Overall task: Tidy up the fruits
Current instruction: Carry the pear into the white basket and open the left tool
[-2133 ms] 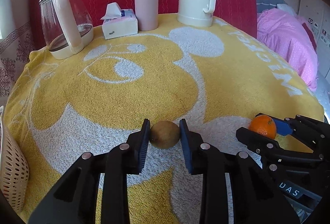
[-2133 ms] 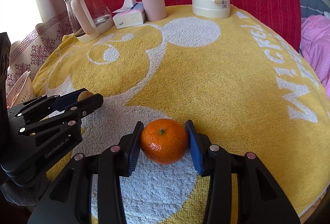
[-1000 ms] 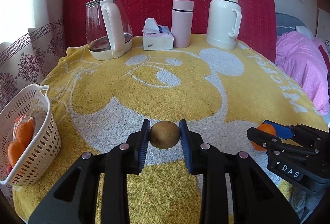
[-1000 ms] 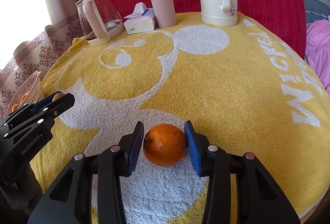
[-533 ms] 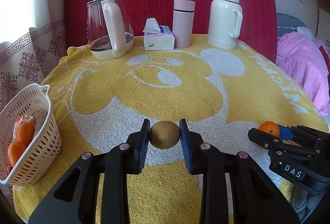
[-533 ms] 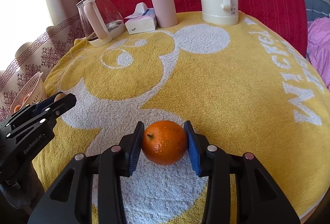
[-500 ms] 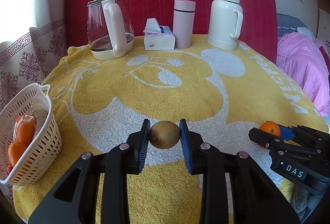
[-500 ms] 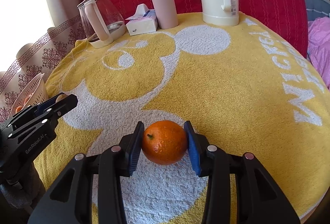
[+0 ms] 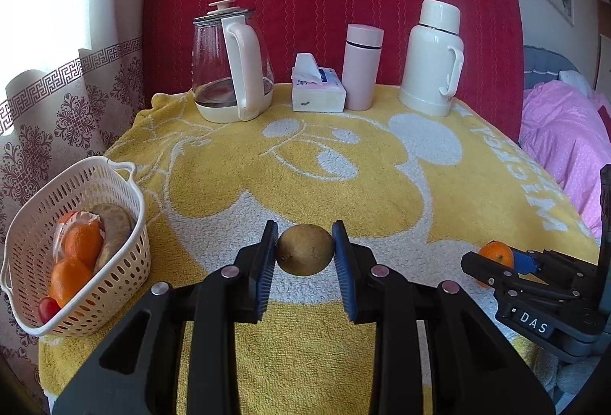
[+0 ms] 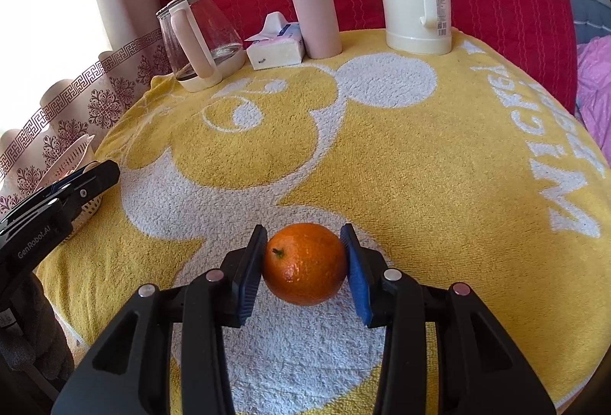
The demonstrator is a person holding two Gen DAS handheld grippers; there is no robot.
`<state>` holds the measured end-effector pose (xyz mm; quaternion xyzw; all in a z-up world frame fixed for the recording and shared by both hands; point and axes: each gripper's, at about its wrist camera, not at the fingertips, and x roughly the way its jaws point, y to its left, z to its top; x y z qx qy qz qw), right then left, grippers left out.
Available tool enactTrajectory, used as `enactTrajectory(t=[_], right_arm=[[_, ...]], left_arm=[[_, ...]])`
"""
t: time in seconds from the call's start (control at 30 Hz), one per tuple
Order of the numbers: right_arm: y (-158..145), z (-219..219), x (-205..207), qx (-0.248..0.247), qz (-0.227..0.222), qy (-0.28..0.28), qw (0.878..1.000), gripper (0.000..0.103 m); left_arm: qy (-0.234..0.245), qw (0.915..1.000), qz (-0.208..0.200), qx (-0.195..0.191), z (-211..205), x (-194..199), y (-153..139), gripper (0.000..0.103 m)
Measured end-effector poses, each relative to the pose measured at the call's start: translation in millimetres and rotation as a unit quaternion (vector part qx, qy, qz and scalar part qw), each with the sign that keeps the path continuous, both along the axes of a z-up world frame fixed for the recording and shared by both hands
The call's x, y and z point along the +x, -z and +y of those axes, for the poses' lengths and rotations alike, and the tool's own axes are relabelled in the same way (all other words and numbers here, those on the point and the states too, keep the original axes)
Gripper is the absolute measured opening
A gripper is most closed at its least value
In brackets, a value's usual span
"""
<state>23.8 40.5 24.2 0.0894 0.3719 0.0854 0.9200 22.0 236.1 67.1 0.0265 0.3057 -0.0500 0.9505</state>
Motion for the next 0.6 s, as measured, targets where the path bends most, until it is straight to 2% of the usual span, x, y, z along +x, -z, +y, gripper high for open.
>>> enactTrajectory(t=[0.2,0.6], right_arm=[[-1,0,-1,0.0,-0.001,0.002,1.0,0.04],[0,-1,0,0.0,0.0,0.002,1.0,0.04]], left_arm=[[-0.025,0.9994,-0.022,-0.006,23,-9,-23,0.03],[-0.12,0.9913,-0.045,-0.031,112,-13,-57,0.03]])
